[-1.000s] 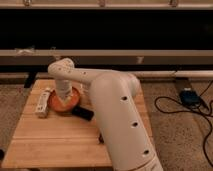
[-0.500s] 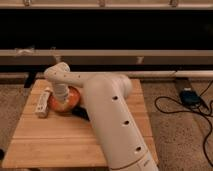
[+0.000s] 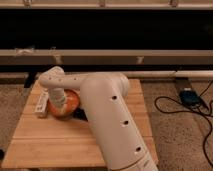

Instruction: Push the ceramic bowl across the table

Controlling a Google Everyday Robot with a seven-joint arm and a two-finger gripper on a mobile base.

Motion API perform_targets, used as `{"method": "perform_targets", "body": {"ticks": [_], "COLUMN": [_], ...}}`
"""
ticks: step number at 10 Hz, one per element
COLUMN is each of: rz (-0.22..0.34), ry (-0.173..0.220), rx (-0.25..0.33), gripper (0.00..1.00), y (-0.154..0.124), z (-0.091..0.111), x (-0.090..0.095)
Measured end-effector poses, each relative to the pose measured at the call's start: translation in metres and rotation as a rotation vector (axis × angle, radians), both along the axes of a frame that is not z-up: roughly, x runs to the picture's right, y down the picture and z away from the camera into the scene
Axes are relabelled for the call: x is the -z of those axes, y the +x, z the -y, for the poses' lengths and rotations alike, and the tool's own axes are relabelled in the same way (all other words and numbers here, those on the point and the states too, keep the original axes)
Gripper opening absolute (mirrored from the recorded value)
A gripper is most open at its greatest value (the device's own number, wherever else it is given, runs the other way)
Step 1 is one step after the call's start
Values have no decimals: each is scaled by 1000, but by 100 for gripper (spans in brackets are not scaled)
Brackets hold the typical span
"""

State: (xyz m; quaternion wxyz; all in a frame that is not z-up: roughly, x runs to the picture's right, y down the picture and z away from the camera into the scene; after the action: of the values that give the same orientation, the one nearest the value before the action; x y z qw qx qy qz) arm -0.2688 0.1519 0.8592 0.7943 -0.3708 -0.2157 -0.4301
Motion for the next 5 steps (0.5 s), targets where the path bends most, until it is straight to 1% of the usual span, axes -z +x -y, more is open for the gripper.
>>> {"method": "perform_targets", "body": {"ticks": [2, 5], "rz": [36, 118], "ry": [-10, -29], "rx": [62, 177], "gripper": [0, 0], "y": [-6, -22], "z": [-17, -51], "x": [19, 56]}}
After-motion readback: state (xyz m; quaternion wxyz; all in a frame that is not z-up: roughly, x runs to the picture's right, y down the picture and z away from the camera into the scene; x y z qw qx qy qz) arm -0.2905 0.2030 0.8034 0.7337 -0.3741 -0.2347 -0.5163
